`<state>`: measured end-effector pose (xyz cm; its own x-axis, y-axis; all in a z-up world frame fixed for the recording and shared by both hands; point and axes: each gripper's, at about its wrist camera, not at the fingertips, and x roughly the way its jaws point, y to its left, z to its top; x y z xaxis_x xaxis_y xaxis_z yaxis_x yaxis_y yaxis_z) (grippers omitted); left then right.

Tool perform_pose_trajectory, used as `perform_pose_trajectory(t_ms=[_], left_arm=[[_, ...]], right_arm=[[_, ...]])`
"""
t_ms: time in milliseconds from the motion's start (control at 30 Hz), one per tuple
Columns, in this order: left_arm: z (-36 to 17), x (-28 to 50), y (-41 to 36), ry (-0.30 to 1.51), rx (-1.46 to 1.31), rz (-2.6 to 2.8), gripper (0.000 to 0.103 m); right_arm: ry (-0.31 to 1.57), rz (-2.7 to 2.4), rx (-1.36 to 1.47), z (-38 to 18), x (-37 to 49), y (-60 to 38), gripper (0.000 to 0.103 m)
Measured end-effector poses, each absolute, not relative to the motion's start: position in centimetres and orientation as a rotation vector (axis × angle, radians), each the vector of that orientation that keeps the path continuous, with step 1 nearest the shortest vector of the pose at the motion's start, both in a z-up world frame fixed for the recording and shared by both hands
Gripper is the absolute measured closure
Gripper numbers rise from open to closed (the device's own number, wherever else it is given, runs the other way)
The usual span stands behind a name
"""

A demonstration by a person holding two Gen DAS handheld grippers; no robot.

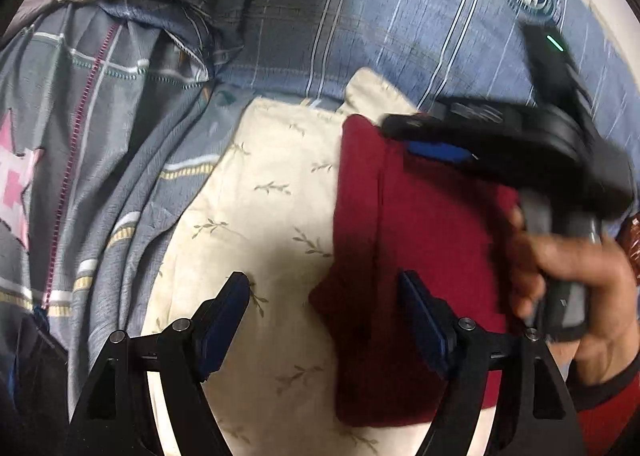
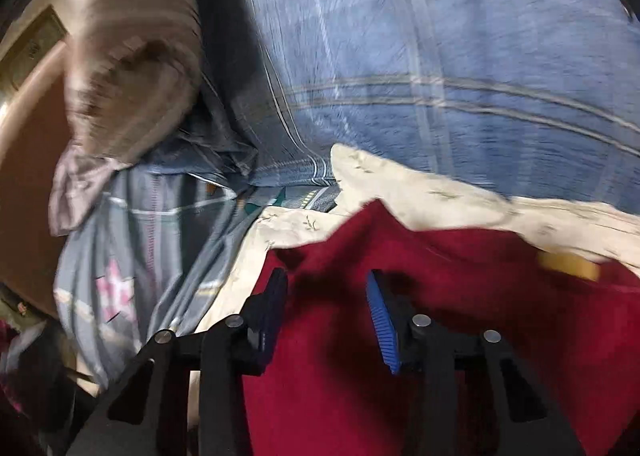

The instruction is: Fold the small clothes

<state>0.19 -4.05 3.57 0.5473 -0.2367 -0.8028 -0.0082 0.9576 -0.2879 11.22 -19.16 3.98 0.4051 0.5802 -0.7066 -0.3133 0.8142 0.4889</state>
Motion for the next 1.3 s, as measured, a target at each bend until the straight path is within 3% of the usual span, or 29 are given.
perform_pose_trajectory(t_ms=[100,267,333,400,600,867,1067,1233,1300], left_arm=[[3.5,0.9,-3.9,0.978,-0.287,-0.154,0.025],[3.3,1.2,-2.8,1.003,-0.368,-0.175,0.024],[3.4,1.0,-2.7,1.003,-0.366,-0.175,0.024],[3.4,1.0,-2.6,1.003,-0.359,-0.17,0.024],[3.1,1.3,-2.8,1.003,-0.361,-0.169,0.024],[2.9,1.8,-3.2,0.998,-0.34,-0.16,0.023],[2.7,2.0,-3.2,0.997,-0.339,-0.157,0.023],[2.6,2.3,-3.1,0.998,-0.335,-0.156,0.022],[2.5,2.3,-3.1,0.998,-0.335,-0.157,0.022]], right_arm=[[1.058,0.534,0.202,2.1,12.6,-16.3,0.062],[1.051,0.557,0.233,3.6,11.9,-17.4,0.059],[1.046,0.593,0.294,4.5,11.1,-18.3,0.053],[1.036,0.624,0.322,5.2,10.5,-18.1,0.033],[1.085,0.63,0.181,4.6,10.6,-13.1,0.023],[1.056,0.6,0.143,4.2,10.6,-13.0,0.023],[1.034,0.571,0.077,4.5,10.3,-12.6,0.037],[1.018,0.586,0.109,4.1,10.3,-13.4,0.039],[1.006,0.561,0.095,4.1,10.1,-13.5,0.049]])
